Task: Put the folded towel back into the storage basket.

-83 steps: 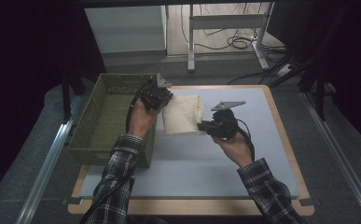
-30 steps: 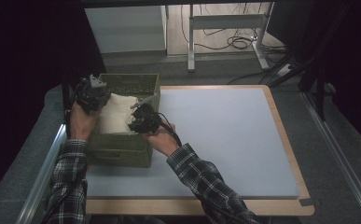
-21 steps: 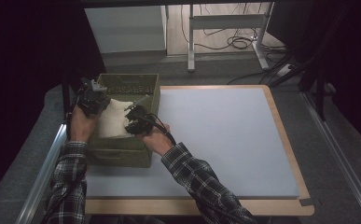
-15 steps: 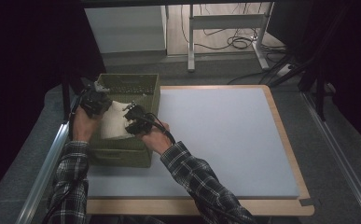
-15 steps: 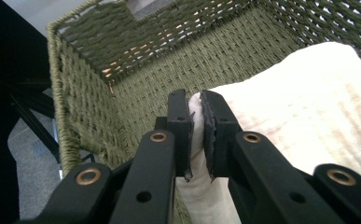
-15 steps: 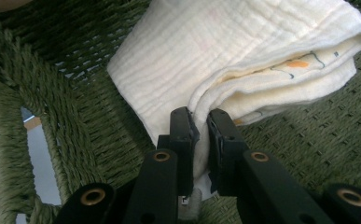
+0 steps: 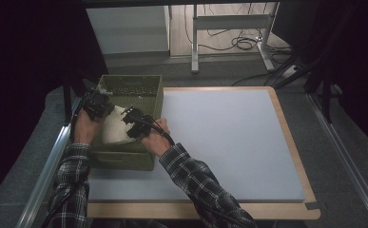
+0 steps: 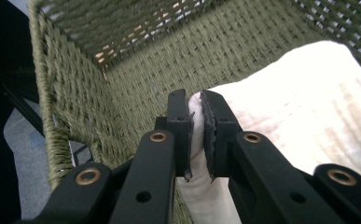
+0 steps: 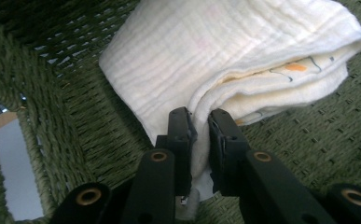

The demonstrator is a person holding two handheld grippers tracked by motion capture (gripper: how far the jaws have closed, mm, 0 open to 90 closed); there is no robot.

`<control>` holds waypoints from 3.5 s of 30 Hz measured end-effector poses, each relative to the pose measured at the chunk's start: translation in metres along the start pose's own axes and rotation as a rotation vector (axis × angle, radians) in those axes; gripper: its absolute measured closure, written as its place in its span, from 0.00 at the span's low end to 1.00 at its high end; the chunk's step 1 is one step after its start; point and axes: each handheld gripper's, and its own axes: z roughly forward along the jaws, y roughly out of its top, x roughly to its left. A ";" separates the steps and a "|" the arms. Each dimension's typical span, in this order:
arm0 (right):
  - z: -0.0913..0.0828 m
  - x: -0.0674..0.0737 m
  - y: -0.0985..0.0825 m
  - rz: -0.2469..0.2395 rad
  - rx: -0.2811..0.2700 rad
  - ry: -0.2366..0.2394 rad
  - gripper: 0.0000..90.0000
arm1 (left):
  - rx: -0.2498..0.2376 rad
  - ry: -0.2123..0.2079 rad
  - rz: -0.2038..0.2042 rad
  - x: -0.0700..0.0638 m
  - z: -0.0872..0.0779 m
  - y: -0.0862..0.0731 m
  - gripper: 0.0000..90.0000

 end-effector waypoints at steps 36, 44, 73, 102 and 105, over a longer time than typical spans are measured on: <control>-0.063 -0.024 -0.035 -0.044 -0.215 -0.021 0.23 | -0.160 -0.172 -0.204 -0.024 -0.029 0.000 0.10; -0.084 -0.036 -0.060 -0.030 -0.239 -0.006 0.14 | -0.230 -0.255 -0.226 -0.045 -0.044 -0.006 0.05; -0.180 -0.092 -0.221 0.059 -0.290 -0.153 0.10 | -0.432 -0.457 0.023 -0.215 -0.082 -0.018 0.01; -0.172 -0.105 -0.351 0.137 -0.167 -0.240 0.06 | -0.200 -0.495 0.095 -0.294 -0.014 -0.079 0.02; -0.171 -0.104 -0.354 0.116 -0.185 -0.253 0.06 | -0.165 -0.471 0.106 -0.298 -0.012 -0.078 0.02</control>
